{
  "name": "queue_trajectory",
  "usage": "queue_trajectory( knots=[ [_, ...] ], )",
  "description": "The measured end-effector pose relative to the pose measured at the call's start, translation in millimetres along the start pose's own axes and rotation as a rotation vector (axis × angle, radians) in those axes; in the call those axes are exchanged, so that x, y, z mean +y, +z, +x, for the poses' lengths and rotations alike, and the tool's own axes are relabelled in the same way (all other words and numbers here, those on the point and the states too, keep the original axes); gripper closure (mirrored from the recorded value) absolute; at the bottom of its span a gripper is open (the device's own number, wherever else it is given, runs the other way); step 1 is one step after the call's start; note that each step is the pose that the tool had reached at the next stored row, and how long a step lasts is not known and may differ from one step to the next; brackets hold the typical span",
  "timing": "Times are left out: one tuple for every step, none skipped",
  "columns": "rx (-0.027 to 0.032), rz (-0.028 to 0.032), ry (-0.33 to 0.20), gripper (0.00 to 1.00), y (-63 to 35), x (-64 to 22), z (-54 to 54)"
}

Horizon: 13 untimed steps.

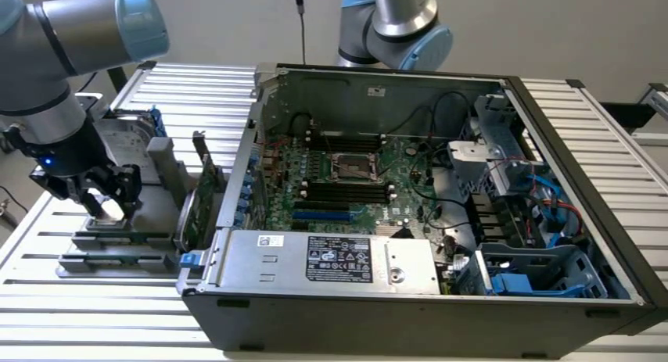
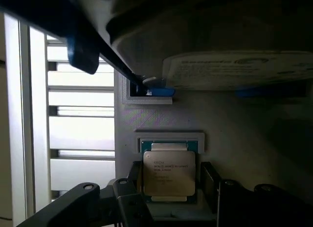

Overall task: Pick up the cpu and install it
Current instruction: 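Pick up the cpu and move it towards the insertion slot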

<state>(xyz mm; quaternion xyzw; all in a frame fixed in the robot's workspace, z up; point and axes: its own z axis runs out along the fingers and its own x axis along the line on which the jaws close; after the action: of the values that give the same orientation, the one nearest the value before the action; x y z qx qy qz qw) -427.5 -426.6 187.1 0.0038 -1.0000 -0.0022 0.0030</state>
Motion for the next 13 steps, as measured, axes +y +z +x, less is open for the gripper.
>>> queue_trajectory(
  knots=[
    [0.0004, -0.0007, 0.0, 0.4, 0.2, 0.0, 0.0],
    [0.001, -0.0014, 0.0, 0.4, 0.5, 0.0, 0.0],
    [0.0014, -0.0024, 0.0, 0.4, 0.8, 0.0, 0.0],
    [0.0027, -0.003, 0.0, 0.4, 0.8, 0.0, 0.1],
    [0.0033, -0.0037, 0.0, 0.42, 0.8, 0.0, 0.0],
    [0.004, -0.0045, 0.0, 0.46, 0.9, -0.1, 0.0],
    [0.0046, -0.0055, 0.0, 0.46, 1.0, -0.1, 0.0],
    [0.0051, -0.0064, 0.0, 0.46, 1.1, -0.1, 0.0],
    [0.0056, -0.0073, 0.0, 0.46, 1.1, 0.0, 0.0],
    [0.0062, -0.0082, 0.0, 0.46, 1.1, 0.0, -0.1],
    [0.0068, -0.0092, 0.0, 0.46, 1.1, 0.0, -0.1],
    [0.0074, -0.0102, 0.0, 0.46, 1.2, 0.0, -0.1],
    [0.0079, -0.0114, 0.0, 0.46, 1.2, -0.1, -0.1]
  ],
)
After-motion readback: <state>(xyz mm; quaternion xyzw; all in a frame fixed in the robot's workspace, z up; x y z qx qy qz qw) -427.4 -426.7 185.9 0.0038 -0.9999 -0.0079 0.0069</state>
